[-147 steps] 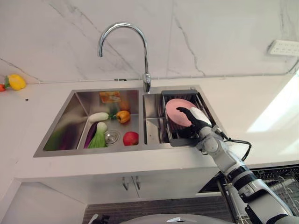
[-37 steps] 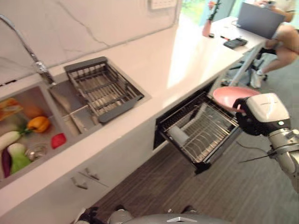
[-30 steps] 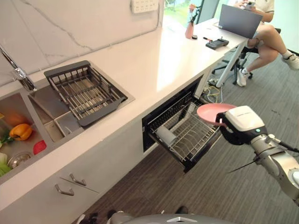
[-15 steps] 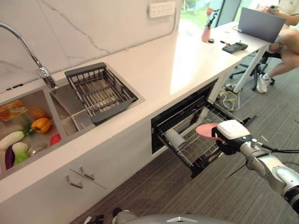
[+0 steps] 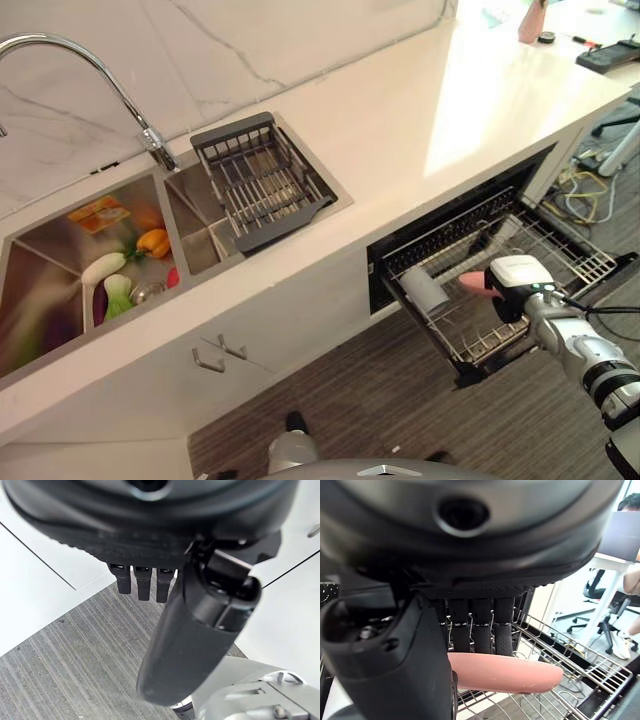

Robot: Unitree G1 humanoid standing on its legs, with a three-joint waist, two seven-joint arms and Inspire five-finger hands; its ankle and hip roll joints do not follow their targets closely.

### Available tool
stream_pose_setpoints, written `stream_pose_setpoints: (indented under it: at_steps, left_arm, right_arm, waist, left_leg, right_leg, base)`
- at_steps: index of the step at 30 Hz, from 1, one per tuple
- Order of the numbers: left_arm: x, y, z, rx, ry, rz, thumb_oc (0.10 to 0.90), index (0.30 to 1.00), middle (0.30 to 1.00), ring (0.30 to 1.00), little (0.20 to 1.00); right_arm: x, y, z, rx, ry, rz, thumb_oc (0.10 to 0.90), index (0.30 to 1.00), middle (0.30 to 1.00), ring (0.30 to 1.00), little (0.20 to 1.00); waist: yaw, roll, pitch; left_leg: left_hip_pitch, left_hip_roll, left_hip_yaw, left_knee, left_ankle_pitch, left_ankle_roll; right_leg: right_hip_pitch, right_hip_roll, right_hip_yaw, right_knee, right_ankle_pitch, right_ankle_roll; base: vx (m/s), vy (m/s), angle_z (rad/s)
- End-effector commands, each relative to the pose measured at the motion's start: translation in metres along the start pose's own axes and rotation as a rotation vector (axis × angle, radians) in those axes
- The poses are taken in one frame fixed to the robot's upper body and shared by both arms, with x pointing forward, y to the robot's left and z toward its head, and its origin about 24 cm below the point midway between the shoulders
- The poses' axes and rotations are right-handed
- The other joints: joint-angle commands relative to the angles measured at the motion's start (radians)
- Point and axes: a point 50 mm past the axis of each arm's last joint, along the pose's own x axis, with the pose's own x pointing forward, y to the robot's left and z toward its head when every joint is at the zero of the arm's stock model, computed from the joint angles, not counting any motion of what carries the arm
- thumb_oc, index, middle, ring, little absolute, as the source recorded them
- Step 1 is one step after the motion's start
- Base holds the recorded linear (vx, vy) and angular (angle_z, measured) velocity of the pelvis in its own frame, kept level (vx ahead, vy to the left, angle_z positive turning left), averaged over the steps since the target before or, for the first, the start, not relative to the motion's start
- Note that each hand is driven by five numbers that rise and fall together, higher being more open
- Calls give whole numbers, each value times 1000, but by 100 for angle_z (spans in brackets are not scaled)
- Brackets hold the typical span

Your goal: Place the dishes in the dishwasher.

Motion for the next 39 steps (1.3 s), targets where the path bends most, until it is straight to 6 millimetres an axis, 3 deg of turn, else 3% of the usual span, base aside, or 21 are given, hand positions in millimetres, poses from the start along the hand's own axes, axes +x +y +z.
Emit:
stream_pose_setpoints:
  at_steps: [1, 6, 10, 14, 18, 20, 21, 23, 24, 26, 28, 29, 30, 31, 33, 35, 36, 37, 38, 39]
  left_arm:
    - [1, 0, 8, 89, -48, -13, 800, 900, 900, 900, 900]
    - [-1, -8, -3, 101, -7, -40, 800, 900, 900, 900, 900]
    - [-2, -7, -5, 107, 1, -38, 800, 900, 900, 900, 900]
    - [0, -4, 3, 87, -13, -24, 800, 900, 900, 900, 900]
    - [3, 0, 11, 38, -26, 3, 800, 900, 900, 900, 900]
    - [4, 4, 16, 25, -39, 18, 800, 900, 900, 900, 900]
    - [4, 7, 18, 5, -43, 32, 800, 900, 900, 900, 900]
    - [4, 9, 19, -3, -45, 37, 800, 900, 900, 900, 900]
    - [5, 10, 20, -4, -43, 41, 800, 900, 900, 900, 900]
    - [5, 10, 20, -14, -40, 43, 800, 900, 900, 900, 900]
    - [5, 11, 19, -28, -29, 46, 800, 900, 900, 900, 900]
    - [5, 11, 19, -26, -30, 45, 800, 900, 900, 900, 900]
    - [6, 11, 21, -34, -32, 48, 800, 900, 900, 900, 900]
    - [6, 12, 21, -34, -32, 49, 800, 900, 900, 900, 900]
    - [6, 9, 23, -40, -38, 41, 800, 900, 900, 900, 900]
    - [6, 7, 23, -40, -40, 35, 800, 900, 900, 900, 900]
    - [6, 7, 23, -39, -40, 34, 800, 900, 900, 900, 900]
    - [5, 6, 22, -33, -40, 27, 800, 900, 900, 900, 900]
    - [5, 7, 22, -37, -39, 30, 800, 900, 900, 900, 900]
    - [5, 7, 22, -35, -39, 30, 800, 900, 900, 900, 900]
  right_arm:
    - [22, -61, 2, 58, 17, -227, 800, 900, 900, 900, 900]
    - [21, -56, 11, 134, -4, -234, 800, 900, 900, 900, 900]
    - [17, -55, 17, 184, -36, -245, 800, 900, 900, 900, 900]
    - [6, -76, 12, 327, -46, -378, 800, 900, 900, 900, 900]
    - [-15, -98, -14, 475, 19, -579, 800, 900, 900, 900, 900]
    - [-31, -106, -37, 508, 89, -684, 800, 900, 900, 900, 900]
    - [-50, -119, -62, 498, 174, -802, 800, 900, 900, 900, 900]
    - [-58, -118, -74, 492, 232, -835, 776, 865, 865, 865, 865]
    - [-68, -109, -92, 493, 324, -841, 422, 333, 333, 333, 333]
    - [-83, -76, -121, 518, 520, -793, 400, 300, 300, 300, 300]
    - [-113, -17, -153, 555, 797, -650, 400, 300, 300, 300, 300]
    - [-113, -17, -154, 555, 799, -650, 400, 300, 300, 300, 300]
    - [-125, 17, -156, 588, 898, -542, 400, 300, 300, 300, 300]
    - [-125, 17, -156, 588, 897, -542, 400, 300, 300, 300, 300]
    - [-130, 52, -144, 642, 938, -401, 400, 300, 300, 300, 300]
    - [-127, 64, -135, 670, 927, -345, 400, 300, 300, 300, 300]
    - [-122, 71, -128, 694, 918, -306, 400, 300, 300, 300, 300]
    - [-110, 84, -107, 742, 866, -216, 400, 300, 300, 300, 300]
    - [-108, 84, -106, 744, 861, -216, 400, 300, 300, 300, 300]
    - [-98, 88, -92, 762, 812, -168, 400, 300, 300, 300, 300]
  waist:
    - [24, 15, -23]
    - [12, 25, -31]
    - [1, 11, -36]
    - [-36, -25, -40]
    - [-85, -50, -44]
    - [-106, -62, -50]
    - [-132, -71, -52]
    - [-139, -72, -53]
    - [-142, -75, -54]
    - [-151, -80, -56]
    - [-163, -85, -58]
    - [-161, -86, -59]
    - [-166, -87, -58]
    - [-166, -87, -58]
    - [-168, -85, -54]
    - [-164, -82, -53]
    - [-164, -83, -52]
    - [-150, -77, -51]
    - [-155, -80, -51]
    - [-145, -75, -52]
  left_leg:
    - [-94, -57, 37, -128, 125, 14]
    - [-85, -71, 25, -128, 117, 20]
    - [-78, -78, 19, -126, 110, 27]
    - [-59, -79, 29, -124, 97, 36]
    - [-40, -71, 39, -122, 87, 39]
    - [-26, -65, 49, -121, 82, 40]
    - [-14, -60, 61, -117, 74, 42]
    - [-9, -60, 67, -114, 69, 44]
    - [-4, -59, 78, -112, 64, 47]
    - [2, -60, 87, -110, 56, 51]
    - [7, -64, 91, -115, 51, 51]
    - [7, -64, 94, -115, 51, 53]
    - [8, -66, 94, -119, 51, 53]
    - [8, -66, 95, -120, 51, 54]
    - [11, -70, 94, -123, 48, 54]
    - [11, -72, 94, -123, 47, 55]
    - [10, -74, 94, -123, 46, 57]
    - [8, -79, 88, -123, 45, 57]
    - [6, -80, 90, -123, 45, 59]
    - [4, -85, 85, -123, 45, 60]
  right_leg:
    - [89, -37, 19, 20, -145, 54]
    - [113, -48, 1, 22, -144, 52]
    - [125, -49, -2, 22, -146, 50]
    - [136, -47, 8, 24, -144, 49]
    - [137, -44, 30, 25, -144, 49]
    - [137, -38, 44, 25, -148, 47]
    - [136, -36, 58, 25, -147, 47]
    - [136, -36, 64, 25, -146, 48]
    - [132, -38, 69, 27, -142, 49]
    - [125, -42, 79, 30, -135, 51]
    - [113, -46, 91, 31, -127, 55]
    - [112, -47, 90, 31, -126, 55]
    - [104, -50, 94, 33, -122, 56]
    - [103, -50, 95, 33, -122, 56]
    - [102, -52, 96, 36, -119, 58]
    - [102, -54, 94, 37, -118, 58]
    - [103, -56, 91, 37, -116, 58]
    - [105, -59, 86, 37, -114, 60]
    - [104, -60, 84, 36, -113, 60]
    - [107, -63, 78, 35, -112, 61]
  base:
    - [28, 59, 22]
    - [32, 22, 18]
    - [8, -8, 8]
    - [-3, -31, 0]
    - [1, -27, -4]
    - [20, -40, -7]
    - [16, -35, -18]
    - [3, -12, -22]
    - [4, -6, -32]
    - [3, 4, -41]
    - [14, 6, -27]
    - [6, -3, -17]
    - [-5, -3, -14]
    - [1, -8, -20]
    - [3, -3, -23]
    - [-1, 4, -18]
    - [14, 10, -21]
    - [11, 14, -16]
    - [20, 22, -12]
    - [16, 39, 5]
